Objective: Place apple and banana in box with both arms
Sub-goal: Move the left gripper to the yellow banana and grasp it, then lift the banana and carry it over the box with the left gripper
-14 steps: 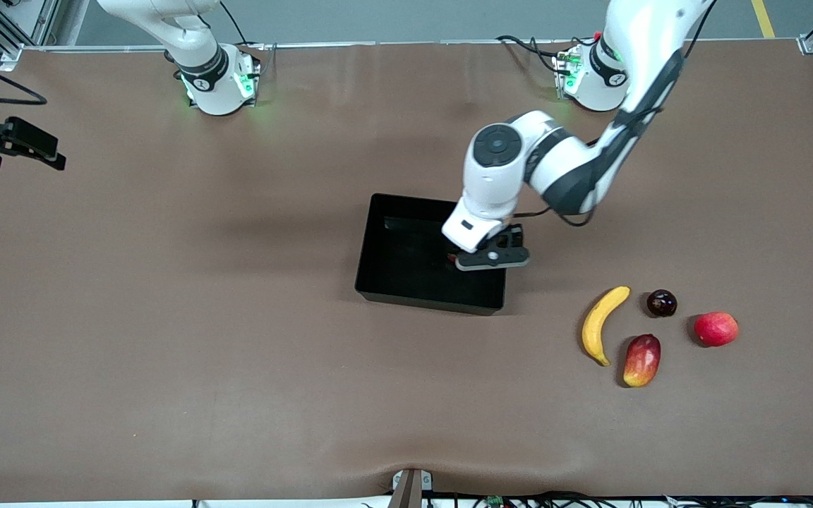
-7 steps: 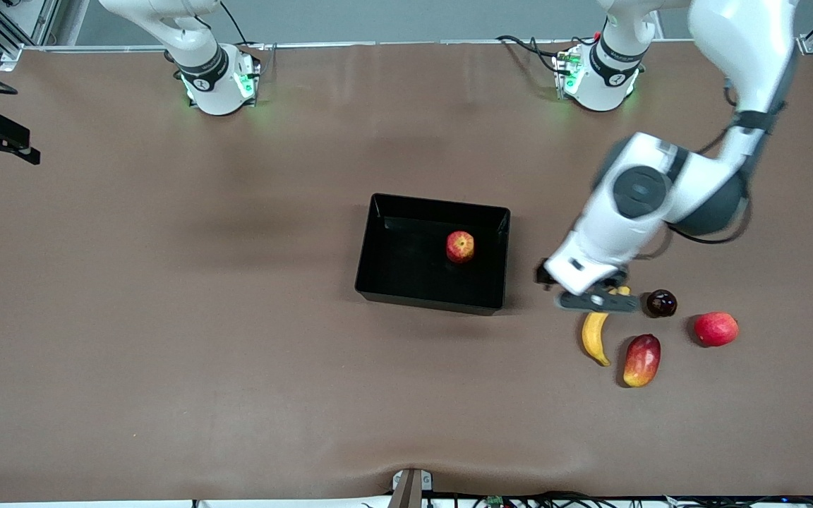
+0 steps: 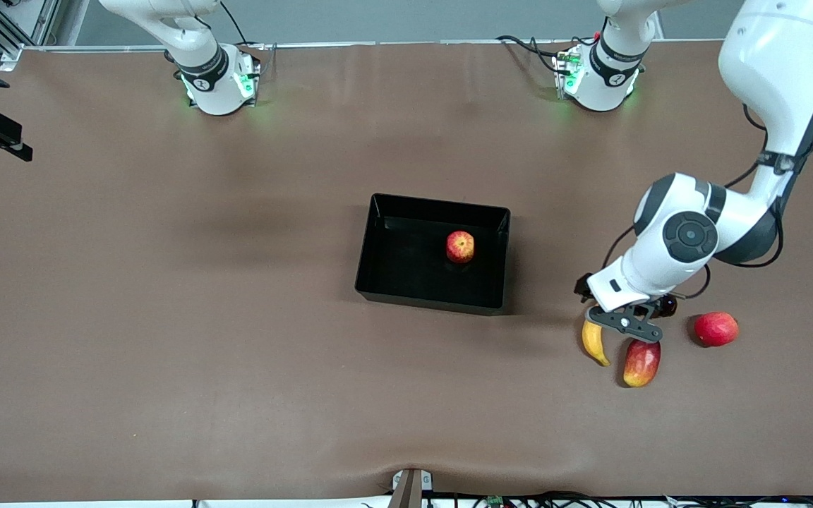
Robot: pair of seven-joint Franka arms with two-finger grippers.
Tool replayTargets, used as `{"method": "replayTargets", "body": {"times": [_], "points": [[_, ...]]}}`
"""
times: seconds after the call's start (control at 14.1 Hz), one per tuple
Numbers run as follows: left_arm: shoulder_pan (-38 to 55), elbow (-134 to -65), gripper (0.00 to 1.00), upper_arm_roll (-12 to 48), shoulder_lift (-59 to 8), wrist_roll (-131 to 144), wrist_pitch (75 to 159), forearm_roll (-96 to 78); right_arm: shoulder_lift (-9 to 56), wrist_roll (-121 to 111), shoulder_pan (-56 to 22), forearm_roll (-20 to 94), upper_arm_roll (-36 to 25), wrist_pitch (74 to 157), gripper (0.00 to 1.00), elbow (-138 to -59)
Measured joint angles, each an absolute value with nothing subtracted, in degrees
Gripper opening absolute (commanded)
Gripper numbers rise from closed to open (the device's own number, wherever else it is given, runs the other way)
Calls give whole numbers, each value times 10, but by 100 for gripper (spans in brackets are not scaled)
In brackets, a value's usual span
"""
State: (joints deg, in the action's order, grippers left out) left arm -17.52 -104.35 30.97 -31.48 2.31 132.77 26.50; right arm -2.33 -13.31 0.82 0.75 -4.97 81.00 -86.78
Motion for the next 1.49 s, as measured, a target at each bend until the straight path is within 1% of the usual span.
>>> {"method": "replayTargets", "body": {"times": [0.21,0.42,0.5,0.57,0.64,0.71,1.13,1.35,1.49], "points": [[-204,-1059,100,309,-364,3,1390,291,-23,-133,8,8,-50,809,100,-868],[-215,-1060,100,309,-392,2,1409,301,-23,-133,9,8,-50,809,100,-868],[-215,-1060,88,310,-394,2,1409,301,-23,-132,9,8,-51,809,100,-868],[-215,-1061,52,311,-394,2,1409,301,-23,-132,10,8,-51,809,100,-868],[-214,-1061,19,312,-394,2,1409,301,-23,-132,11,8,-52,809,100,-868],[-212,-1062,0,312,-395,2,1409,301,-23,-131,11,8,-52,809,100,-868],[-212,-1058,0,317,-391,2,1411,302,-23,-121,12,8,-52,808,100,-868],[-217,-1046,0,357,-364,5,1397,302,-23,-120,12,8,-52,808,100,-868],[-217,-1036,0,399,-337,38,1361,289,-23,-119,12,8,-51,808,100,-868]]}}
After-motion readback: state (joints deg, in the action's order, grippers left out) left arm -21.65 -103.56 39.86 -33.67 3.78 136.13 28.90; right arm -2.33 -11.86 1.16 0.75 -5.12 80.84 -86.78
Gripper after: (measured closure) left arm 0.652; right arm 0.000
